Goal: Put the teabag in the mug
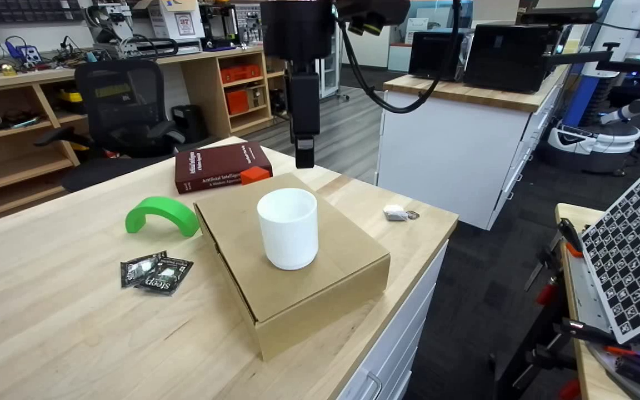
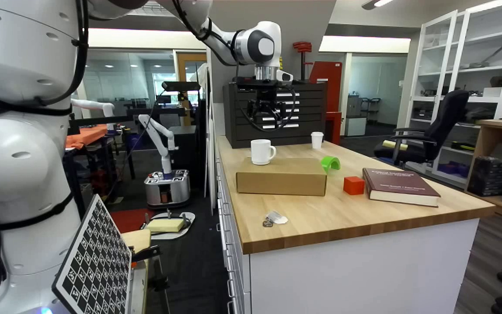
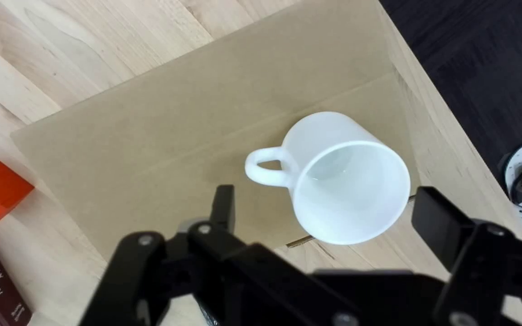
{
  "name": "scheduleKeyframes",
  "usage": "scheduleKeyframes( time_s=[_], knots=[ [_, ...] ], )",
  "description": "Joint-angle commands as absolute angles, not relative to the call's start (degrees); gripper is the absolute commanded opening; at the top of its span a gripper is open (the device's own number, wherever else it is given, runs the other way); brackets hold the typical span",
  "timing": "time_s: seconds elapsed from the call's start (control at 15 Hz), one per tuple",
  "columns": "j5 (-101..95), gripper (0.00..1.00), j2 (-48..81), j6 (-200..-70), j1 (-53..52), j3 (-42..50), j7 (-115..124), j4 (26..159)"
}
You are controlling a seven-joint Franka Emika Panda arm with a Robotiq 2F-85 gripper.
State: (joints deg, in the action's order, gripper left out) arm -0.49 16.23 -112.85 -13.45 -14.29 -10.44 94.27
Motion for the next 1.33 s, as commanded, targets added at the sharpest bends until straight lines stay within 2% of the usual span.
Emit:
scheduleKeyframes(
  time_s=[0.0,0.8,0.87,1.27],
  knots=[
    [-0.43,1.00,16.32,-112.62,-13.78,-13.98,-10.41,93.97],
    [-0.43,1.00,16.32,-112.62,-13.78,-13.99,-10.41,93.97],
    [-1.35,1.00,20.98,-113.92,-13.30,-13.24,-11.75,90.51],
    [-2.41,1.00,25.49,-116.13,-12.78,-10.69,-12.17,86.53]
  ],
)
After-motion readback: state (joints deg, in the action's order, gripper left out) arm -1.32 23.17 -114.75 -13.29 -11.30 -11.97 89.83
